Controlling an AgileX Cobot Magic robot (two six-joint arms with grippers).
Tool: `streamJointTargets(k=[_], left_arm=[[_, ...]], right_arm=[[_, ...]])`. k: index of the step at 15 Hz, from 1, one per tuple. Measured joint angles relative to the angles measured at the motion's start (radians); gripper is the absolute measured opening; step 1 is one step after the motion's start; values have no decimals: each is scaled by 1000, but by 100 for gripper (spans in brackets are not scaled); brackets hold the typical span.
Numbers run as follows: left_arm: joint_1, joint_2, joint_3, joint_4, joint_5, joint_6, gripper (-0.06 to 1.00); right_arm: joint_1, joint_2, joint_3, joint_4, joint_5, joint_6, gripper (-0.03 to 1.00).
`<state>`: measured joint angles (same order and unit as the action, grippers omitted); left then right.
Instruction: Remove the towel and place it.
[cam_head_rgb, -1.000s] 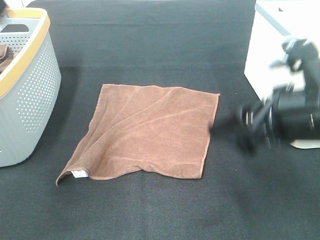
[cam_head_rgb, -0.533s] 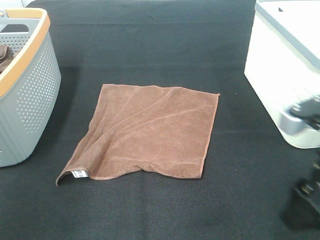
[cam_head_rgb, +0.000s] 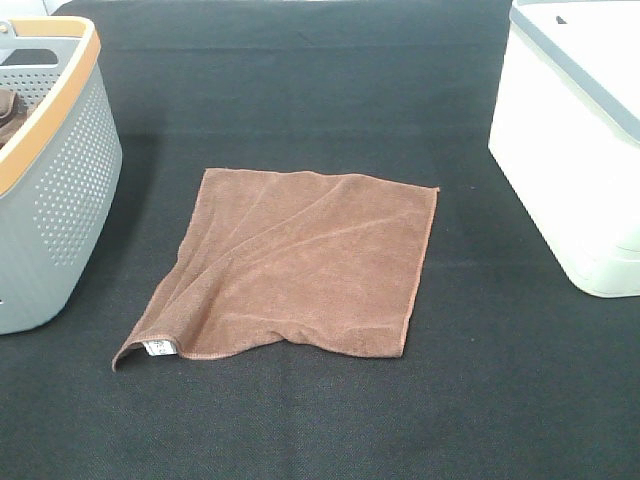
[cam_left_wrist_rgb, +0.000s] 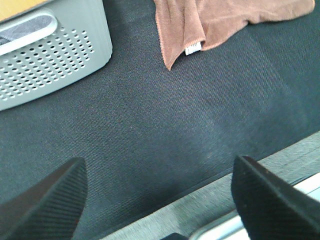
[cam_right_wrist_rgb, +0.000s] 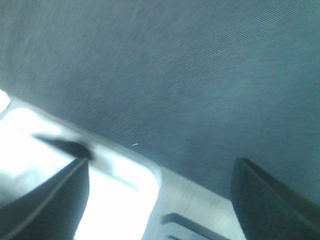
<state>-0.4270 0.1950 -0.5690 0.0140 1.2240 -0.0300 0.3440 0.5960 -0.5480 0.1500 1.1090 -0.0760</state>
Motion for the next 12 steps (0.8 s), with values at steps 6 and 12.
streamJointTargets(k=[6, 12], left_arm=[[0, -121, 29, 0, -68, 56, 76], [0, -121, 70, -1, -169, 56, 76]], right_arm=[[0, -411, 2, -53, 46, 40, 74], [0, -474, 43, -61, -40, 5, 74]])
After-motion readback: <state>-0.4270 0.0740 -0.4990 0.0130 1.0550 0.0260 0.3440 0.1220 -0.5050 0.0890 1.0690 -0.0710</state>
